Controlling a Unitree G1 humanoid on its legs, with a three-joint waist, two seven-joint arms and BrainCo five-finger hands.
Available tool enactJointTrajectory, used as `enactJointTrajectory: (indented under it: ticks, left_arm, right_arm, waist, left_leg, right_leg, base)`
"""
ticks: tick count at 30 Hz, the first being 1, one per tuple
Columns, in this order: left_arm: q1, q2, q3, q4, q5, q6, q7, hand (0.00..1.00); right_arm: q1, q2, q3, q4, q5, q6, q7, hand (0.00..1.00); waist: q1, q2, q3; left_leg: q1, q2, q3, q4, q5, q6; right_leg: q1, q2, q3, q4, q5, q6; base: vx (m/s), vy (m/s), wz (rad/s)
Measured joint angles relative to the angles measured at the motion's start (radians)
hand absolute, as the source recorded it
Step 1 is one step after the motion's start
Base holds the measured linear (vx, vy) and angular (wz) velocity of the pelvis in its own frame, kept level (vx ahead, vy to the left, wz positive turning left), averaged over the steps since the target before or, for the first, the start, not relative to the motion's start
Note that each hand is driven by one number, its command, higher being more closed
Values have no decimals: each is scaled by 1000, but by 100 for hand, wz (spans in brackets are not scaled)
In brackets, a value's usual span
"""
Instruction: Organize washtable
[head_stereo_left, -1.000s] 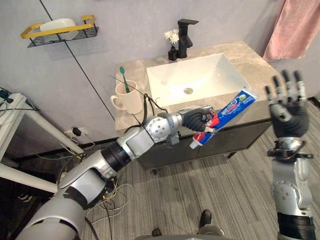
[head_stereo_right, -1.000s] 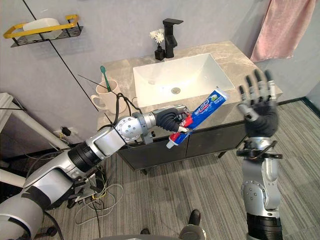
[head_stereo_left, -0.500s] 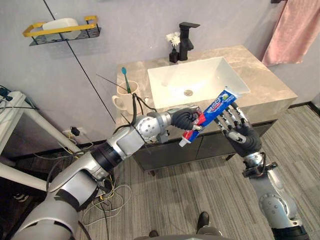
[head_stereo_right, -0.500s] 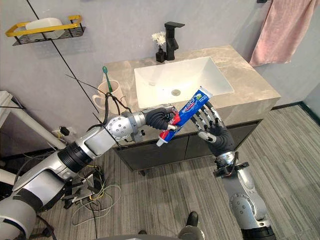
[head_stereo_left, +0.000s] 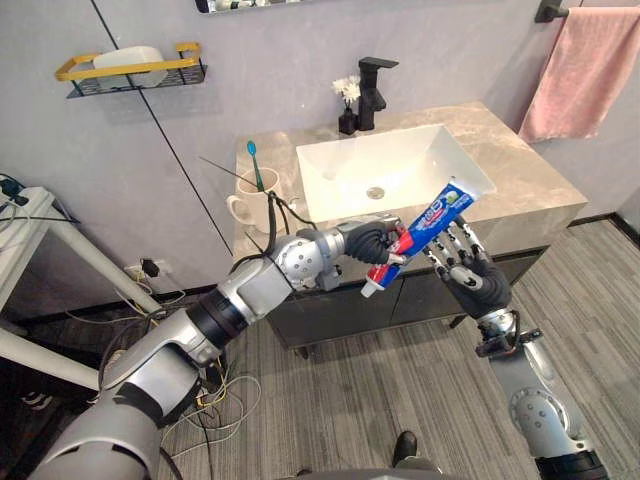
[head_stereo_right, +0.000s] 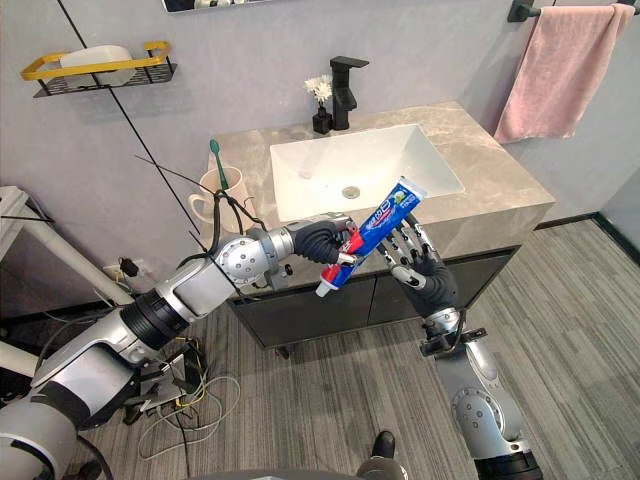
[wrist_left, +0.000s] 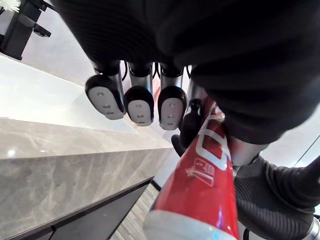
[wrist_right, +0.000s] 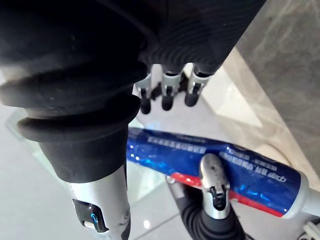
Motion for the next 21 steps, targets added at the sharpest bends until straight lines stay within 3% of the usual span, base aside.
enactJointTrajectory:
  ticks: [21]
  left_arm:
    - [95,-84,-60,-22,0,-3,-23,100]
  right_arm:
    - [-71,1,6,36,12,-5,-16,0]
  waist:
    - [0,-1,-2]
  left_leg:
    - [1,0,4,0,0,0]
  right_leg:
    - [-2,1,4,0,0,0]
  base:
    - [0,0,0]
